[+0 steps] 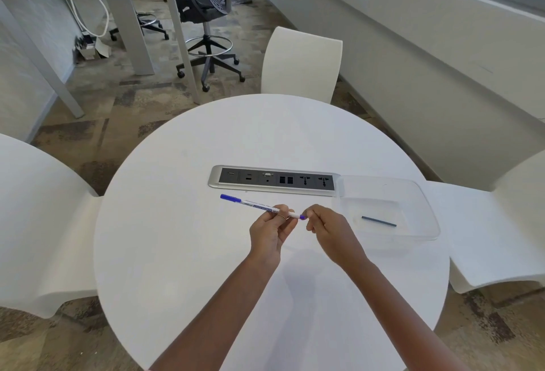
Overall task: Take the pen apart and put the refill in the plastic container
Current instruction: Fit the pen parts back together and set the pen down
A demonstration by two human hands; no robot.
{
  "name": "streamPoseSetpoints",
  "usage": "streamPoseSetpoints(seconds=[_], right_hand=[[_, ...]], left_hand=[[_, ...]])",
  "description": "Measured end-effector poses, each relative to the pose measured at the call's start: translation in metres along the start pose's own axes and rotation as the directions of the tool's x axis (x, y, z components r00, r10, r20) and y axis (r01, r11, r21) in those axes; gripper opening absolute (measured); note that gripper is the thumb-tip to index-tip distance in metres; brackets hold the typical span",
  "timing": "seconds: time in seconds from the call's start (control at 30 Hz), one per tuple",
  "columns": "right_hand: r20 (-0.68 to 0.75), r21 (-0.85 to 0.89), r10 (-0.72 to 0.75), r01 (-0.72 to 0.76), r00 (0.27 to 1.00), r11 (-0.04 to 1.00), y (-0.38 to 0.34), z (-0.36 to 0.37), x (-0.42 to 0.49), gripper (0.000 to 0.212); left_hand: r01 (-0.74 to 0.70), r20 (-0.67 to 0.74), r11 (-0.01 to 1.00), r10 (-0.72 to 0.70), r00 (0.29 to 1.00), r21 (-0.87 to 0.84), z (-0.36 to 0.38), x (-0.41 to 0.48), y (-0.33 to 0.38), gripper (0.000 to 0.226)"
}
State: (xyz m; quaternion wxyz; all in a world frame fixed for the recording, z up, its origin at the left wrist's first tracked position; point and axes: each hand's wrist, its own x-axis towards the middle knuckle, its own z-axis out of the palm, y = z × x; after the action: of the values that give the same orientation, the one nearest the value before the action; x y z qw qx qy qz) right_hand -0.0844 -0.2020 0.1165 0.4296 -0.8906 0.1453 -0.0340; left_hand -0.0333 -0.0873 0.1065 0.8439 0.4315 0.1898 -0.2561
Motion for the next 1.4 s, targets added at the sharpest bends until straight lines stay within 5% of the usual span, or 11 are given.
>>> streamPoseSetpoints(seconds=[0.27, 0.43, 0.67, 0.83, 0.93, 1.1, 1.2, 1.4], right_hand=[[-0.100, -0.380, -0.341, 0.281, 0.935, 0.881, 0.003, 0.003, -0.003, 0.015], [-0.082, -0.379, -0.366, 0.310, 0.927, 0.872, 0.001, 0.005, 0.002, 0.011], [0.017, -0.118, -0.073, 0.074, 0.997, 0.990, 0.009, 0.006, 0.008, 0.023], [0.141, 0.180, 0.110, -0.135, 0.984, 0.974, 0.012, 0.000, 0.011, 0.040], [0.263, 0.308, 0.220, -0.298, 0.939, 0.904, 0.014, -0.004, 0.014, 0.039], [0.589, 0.446, 0.358, -0.662, 0.724, 0.602, 0.023, -0.013, 0.019, 0.030], [0.632, 0.451, 0.330, -0.679, 0.701, 0.580, 0.026, -0.014, 0.020, 0.028], [0.578, 0.355, 0.329, -0.592, 0.747, 0.724, 0.028, -0.008, 0.019, 0.048]], left_hand=[[0.023, -0.009, 0.999, -0.024, 1.000, -0.046, 0.003, -0.002, 0.001, 0.011], [0.002, 0.000, 1.000, -0.002, 1.000, -0.026, 0.004, -0.003, -0.002, 0.012], [-0.047, 0.022, 0.997, 0.046, 0.999, 0.055, -0.003, -0.002, -0.010, 0.016], [-0.083, 0.055, 0.988, 0.076, 0.996, 0.130, -0.006, 0.001, -0.016, 0.015], [-0.102, 0.088, 0.982, 0.088, 0.992, 0.160, -0.007, 0.001, -0.019, 0.014], [-0.128, 0.141, 0.967, 0.098, 0.985, 0.220, -0.009, 0.003, -0.023, 0.015], [-0.114, 0.138, 0.962, 0.081, 0.987, 0.248, -0.009, 0.007, -0.021, 0.015], [-0.109, 0.131, 0.918, 0.063, 0.989, 0.381, -0.011, 0.014, -0.015, 0.017]])
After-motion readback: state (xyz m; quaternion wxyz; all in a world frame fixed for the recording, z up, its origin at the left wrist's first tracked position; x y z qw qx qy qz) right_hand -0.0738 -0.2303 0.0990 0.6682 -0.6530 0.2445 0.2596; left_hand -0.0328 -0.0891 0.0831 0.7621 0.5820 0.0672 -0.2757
